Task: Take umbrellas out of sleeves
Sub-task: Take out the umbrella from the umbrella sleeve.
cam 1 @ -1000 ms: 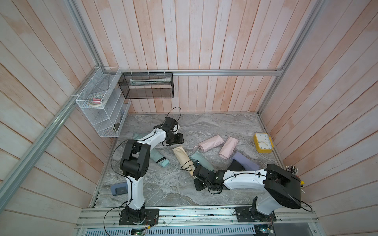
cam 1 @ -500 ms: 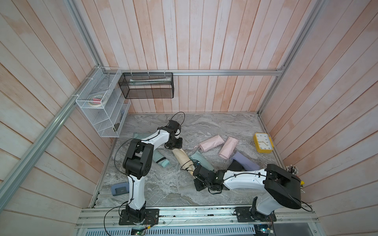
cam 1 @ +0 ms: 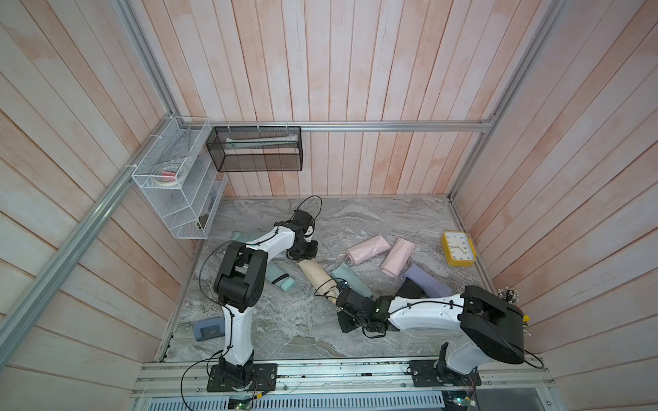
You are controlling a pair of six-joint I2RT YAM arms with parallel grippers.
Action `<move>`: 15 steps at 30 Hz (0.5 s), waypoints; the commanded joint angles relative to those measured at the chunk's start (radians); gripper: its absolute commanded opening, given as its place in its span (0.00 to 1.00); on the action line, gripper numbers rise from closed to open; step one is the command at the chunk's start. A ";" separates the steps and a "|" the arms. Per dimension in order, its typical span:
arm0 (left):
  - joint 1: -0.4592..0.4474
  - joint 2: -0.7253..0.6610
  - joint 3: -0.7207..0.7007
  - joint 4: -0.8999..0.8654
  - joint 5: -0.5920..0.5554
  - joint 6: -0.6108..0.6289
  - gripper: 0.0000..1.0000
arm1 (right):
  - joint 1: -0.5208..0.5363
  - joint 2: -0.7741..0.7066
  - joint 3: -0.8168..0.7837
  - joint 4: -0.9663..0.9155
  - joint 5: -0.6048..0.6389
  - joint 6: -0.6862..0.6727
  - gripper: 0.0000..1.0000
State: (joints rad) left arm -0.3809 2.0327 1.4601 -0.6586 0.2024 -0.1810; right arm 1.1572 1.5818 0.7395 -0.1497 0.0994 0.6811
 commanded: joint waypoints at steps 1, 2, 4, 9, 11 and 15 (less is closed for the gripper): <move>-0.004 -0.034 -0.014 0.007 0.009 -0.002 0.08 | 0.008 0.023 -0.019 -0.061 -0.001 0.011 0.00; -0.003 -0.034 -0.014 0.007 0.009 -0.002 0.04 | 0.007 0.022 -0.022 -0.062 0.000 0.013 0.00; -0.004 -0.035 -0.014 0.007 0.009 -0.006 0.00 | 0.007 0.016 -0.025 -0.060 0.000 0.016 0.00; -0.004 -0.053 -0.026 0.022 0.008 -0.016 0.00 | 0.007 0.003 -0.041 -0.058 -0.001 0.024 0.00; -0.003 -0.059 -0.033 0.029 0.006 -0.023 0.00 | 0.007 -0.003 -0.047 -0.056 0.000 0.028 0.00; -0.003 -0.068 -0.040 0.040 0.010 -0.035 0.00 | 0.007 -0.013 -0.054 -0.057 0.000 0.032 0.00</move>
State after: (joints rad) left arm -0.3809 1.9995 1.4357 -0.6445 0.2050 -0.2001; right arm 1.1572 1.5681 0.7181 -0.1303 0.0994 0.6994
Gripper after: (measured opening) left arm 0.044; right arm 0.040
